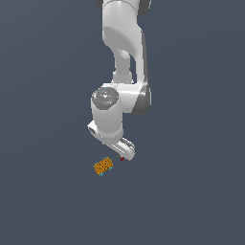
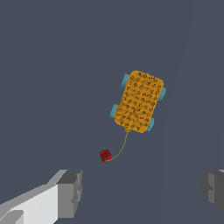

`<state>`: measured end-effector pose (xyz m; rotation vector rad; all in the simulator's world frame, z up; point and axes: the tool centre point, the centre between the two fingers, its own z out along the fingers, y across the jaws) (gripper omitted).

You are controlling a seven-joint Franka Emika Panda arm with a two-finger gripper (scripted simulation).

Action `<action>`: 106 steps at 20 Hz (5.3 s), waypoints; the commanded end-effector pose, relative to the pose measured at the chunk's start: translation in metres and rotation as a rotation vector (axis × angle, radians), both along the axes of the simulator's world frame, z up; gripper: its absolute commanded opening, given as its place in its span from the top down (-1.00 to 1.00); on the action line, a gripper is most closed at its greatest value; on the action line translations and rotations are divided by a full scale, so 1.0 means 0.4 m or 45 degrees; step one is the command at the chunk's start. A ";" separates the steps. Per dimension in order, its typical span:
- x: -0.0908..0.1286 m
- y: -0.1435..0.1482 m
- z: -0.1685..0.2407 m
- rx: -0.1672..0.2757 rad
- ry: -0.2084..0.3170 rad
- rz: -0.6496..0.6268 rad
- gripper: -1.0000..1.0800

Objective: Pick up the object and move it to a goal position.

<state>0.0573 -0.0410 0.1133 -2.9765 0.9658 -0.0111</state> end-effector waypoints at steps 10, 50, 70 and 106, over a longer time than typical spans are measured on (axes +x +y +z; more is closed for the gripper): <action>0.048 -0.048 -0.093 -0.006 0.013 -0.359 -0.92; 0.059 -0.060 -0.245 -0.009 0.016 -0.456 1.00; -0.005 -0.021 -0.005 -0.007 0.017 -0.457 1.00; -0.198 0.116 0.849 -0.010 0.015 -0.457 1.00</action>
